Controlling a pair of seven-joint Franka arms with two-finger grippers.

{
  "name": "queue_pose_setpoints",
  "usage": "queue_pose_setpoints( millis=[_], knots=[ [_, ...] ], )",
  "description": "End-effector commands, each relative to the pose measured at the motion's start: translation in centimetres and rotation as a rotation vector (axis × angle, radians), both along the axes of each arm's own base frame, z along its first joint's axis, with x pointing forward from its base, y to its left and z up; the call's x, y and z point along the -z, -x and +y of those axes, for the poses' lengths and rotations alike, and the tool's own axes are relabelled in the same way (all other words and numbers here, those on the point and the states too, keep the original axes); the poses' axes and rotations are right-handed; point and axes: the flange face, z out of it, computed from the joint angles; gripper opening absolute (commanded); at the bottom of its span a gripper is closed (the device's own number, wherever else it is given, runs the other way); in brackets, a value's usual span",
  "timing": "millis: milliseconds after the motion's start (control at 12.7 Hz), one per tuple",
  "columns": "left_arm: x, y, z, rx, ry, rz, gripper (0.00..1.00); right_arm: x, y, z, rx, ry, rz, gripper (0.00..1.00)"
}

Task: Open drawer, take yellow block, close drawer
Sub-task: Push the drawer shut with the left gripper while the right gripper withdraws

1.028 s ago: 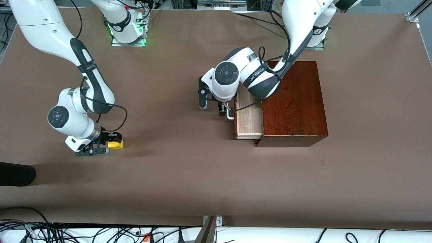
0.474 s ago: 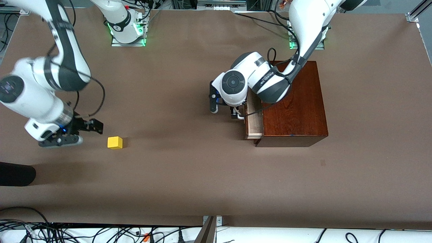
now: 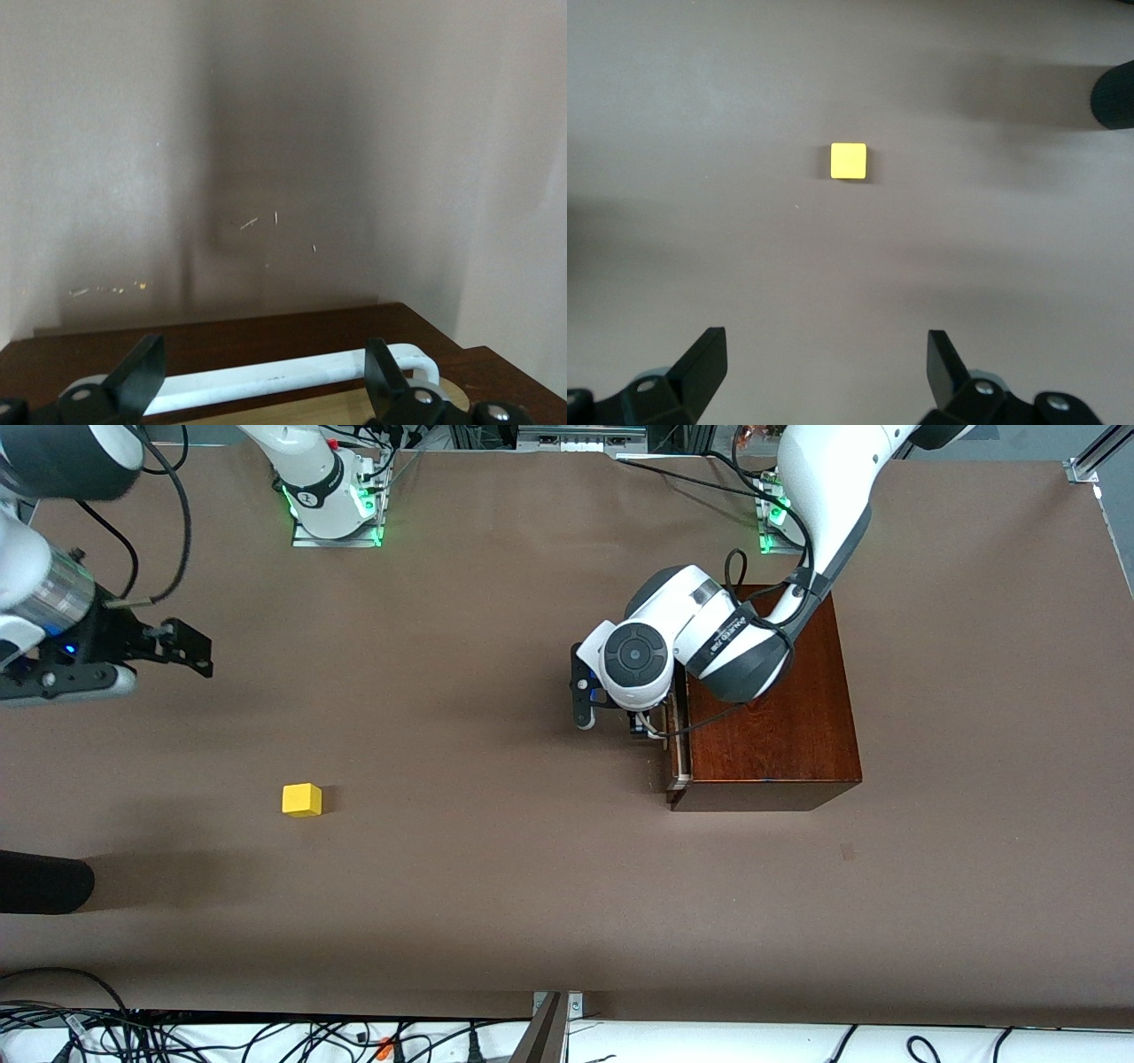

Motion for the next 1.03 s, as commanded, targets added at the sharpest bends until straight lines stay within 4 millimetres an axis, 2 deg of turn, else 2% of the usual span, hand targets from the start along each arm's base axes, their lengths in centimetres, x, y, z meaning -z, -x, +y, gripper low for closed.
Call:
queue_pose_setpoints(
  millis=[0,316,553,711,870,949],
  knots=[
    [-1.4,-0.9,1.9,0.01,-0.031,-0.019,1.0,-1.1,1.4,-0.1,0.011,-0.014,0.015,1.0],
    [-2.1,-0.7,1.4,0.009,-0.016,-0.022,1.0,-1.0,1.5,-0.7,0.033,-0.022,0.031,1.0],
    [-4.6,-1.2,1.4,0.005,0.001,-0.061,1.0,-1.6,1.1,0.0,0.019,-0.018,0.022,1.0],
    [-5.6,-1.3,1.7,-0.004,-0.001,-0.057,1.0,-0.8,0.4,-0.5,0.035,-0.026,0.02,1.0],
    [-10.0,-1.3,1.9,-0.021,0.01,-0.104,1.0,-1.0,0.0,-0.4,0.027,-0.031,-0.016,1.0],
    [-13.0,-0.9,2.4,-0.043,0.006,-0.135,1.0,-1.2,0.0,-0.1,0.016,-0.032,-0.022,1.0]
  ],
)
